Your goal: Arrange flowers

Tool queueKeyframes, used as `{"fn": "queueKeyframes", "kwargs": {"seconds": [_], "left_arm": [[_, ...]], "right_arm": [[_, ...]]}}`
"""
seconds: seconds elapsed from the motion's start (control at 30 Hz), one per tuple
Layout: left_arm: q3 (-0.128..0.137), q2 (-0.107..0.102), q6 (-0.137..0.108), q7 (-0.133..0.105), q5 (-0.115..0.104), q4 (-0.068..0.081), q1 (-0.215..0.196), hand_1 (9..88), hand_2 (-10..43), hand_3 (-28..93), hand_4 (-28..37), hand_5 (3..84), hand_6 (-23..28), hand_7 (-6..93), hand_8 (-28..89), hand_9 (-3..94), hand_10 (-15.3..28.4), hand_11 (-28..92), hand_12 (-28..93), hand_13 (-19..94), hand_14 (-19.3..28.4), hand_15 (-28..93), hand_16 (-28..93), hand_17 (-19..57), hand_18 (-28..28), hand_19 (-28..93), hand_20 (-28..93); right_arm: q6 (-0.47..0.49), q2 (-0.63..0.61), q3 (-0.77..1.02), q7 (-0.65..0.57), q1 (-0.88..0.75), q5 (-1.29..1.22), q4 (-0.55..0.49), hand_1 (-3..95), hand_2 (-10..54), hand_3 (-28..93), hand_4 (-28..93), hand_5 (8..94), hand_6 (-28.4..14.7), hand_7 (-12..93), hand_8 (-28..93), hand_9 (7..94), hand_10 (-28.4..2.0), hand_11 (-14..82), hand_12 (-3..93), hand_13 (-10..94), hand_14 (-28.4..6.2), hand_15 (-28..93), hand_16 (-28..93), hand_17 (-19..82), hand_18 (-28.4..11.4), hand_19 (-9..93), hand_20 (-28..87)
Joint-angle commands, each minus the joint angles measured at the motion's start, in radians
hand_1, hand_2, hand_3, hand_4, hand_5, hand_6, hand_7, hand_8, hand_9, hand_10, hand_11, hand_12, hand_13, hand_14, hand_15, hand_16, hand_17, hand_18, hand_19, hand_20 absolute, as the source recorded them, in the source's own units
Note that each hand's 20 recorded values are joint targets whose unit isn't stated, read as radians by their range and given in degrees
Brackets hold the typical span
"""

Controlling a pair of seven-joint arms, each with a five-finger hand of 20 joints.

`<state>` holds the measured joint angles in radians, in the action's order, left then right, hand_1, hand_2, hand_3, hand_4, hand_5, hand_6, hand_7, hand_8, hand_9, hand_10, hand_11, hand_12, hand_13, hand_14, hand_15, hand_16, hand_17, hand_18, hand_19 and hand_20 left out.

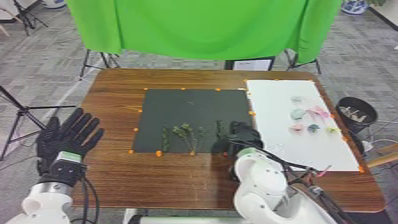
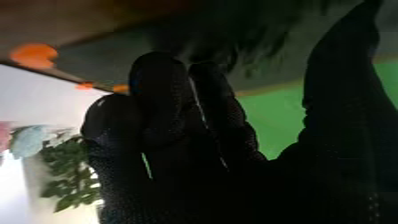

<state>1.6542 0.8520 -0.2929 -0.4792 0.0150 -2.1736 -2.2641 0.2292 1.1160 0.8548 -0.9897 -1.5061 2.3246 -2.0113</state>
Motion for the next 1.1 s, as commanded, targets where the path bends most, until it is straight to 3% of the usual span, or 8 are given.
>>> {"fn": "queueKeyframes", "kwargs": {"seconds": [0.03, 0.37, 0.7, 0.83, 0.97, 1.03, 1.1], "left_arm": [[0.003, 0.008, 0.009, 0.010, -0.007, 0.001, -0.013, 24.7, 15.5, 73, -28.3, 47.5, 9.8, 14.0, -7, 40.2, 16.3, 21, 13, 28, 17.0, 38, -6, -6.9, 16.8, 39, 13], [0.012, 0.011, 0.018, -0.004, -0.031, -0.006, -0.036, 24.7, 15.6, 73, -28.3, 47.5, 9.8, 14.0, -7, 40.2, 16.2, 21, 13, 28, 16.9, 38, -7, -6.9, 16.7, 40, 13], [0.013, 0.013, 0.015, -0.011, -0.035, -0.005, -0.039, 24.8, 15.6, 73, -28.3, 47.5, 9.8, 13.9, -7, 40.2, 16.3, 21, 13, 28, 16.9, 38, -7, -6.8, 16.6, 39, 13], [0.012, 0.013, 0.016, -0.016, -0.037, -0.007, -0.041, 24.7, 15.6, 73, -28.3, 47.5, 9.8, 13.9, -7, 40.2, 16.3, 20, 13, 28, 16.9, 38, -7, -6.8, 16.6, 39, 13], [0.006, 0.010, 0.024, -0.018, -0.030, -0.006, -0.031, 24.8, 15.6, 73, -28.3, 47.5, 9.8, 13.9, -7, 40.2, 16.2, 20, 13, 28, 16.9, 38, -7, -6.8, 16.6, 39, 13], [-0.002, 0.009, 0.027, -0.017, -0.037, -0.006, -0.015, 24.8, 15.6, 73, -28.3, 47.5, 9.8, 13.9, -7, 40.3, 16.3, 20, 13, 28, 16.9, 38, -7, -6.8, 16.5, 39, 13], [-0.016, 0.006, 0.038, -0.011, -0.027, 0.000, 0.009, 24.8, 15.6, 73, -28.3, 47.5, 9.8, 13.9, -7, 40.3, 16.3, 20, 13, 28, 16.9, 38, -7, -6.8, 16.6, 39, 13]], "right_arm": [[0.000, -0.001, -0.014, 0.010, -0.021, 0.065, 0.023, 30.3, -9.5, 70, -28, 40.8, -16.5, 46, -17, 44.9, -28.4, 35.3, 29.7, 56, -21.3, 71, 31, 44, -28.1, 93, 33], [-0.041, -0.017, -0.008, 0.010, -0.023, 0.065, 0.007, 36.6, -9.5, 80, -28, 40.2, -16.8, 48, -18, 44.3, -28.4, 36.3, 29.4, 57, -20.5, 73, 31, 44, -27.4, 93, 34], [-0.079, -0.027, 0.039, 0.012, -0.034, 0.001, -0.067, 31.6, -9.5, 74, -28, 40.3, -16.9, 46, -18, 44.9, -28.4, 34.2, 28.3, 57, -20.8, 73, 31, 44, -27.4, 93, 35], [-0.135, -0.041, 0.068, -0.006, -0.028, 0.019, -0.091, 30.5, -9.5, 73, -28, 40.3, -17.1, 43, -17, 44.8, -28.4, 32.1, 28.0, 57, -21.3, 72, 31, 44, -27.6, 93, 35], [-0.250, -0.089, 0.113, 0.002, -0.006, 0.075, -0.069, 29.8, -9.5, 72, -28, 39.7, -17.5, 41, -16, 44.4, -28.4, 30.5, 28.0, 57, -21.5, 72, 31, 44, -27.8, 93, 34], [-0.303, -0.125, 0.157, 0.053, 0.002, 0.060, -0.038, 31.9, -9.5, 74, -28, 40.8, -17.0, 40, -15, 44.8, -28.4, 30.3, 26.9, 57, -21.2, 72, 30, 44, -27.5, 93, 34], [-0.250, -0.152, 0.206, 0.046, 0.013, 0.038, -0.015, 34.4, -9.5, 77, -28, 42.9, -14.4, 34, -12, 46.1, -25.6, 25.0, 22.0, 58, -20.2, 70, 28, 43, -27.1, 93, 32]]}}
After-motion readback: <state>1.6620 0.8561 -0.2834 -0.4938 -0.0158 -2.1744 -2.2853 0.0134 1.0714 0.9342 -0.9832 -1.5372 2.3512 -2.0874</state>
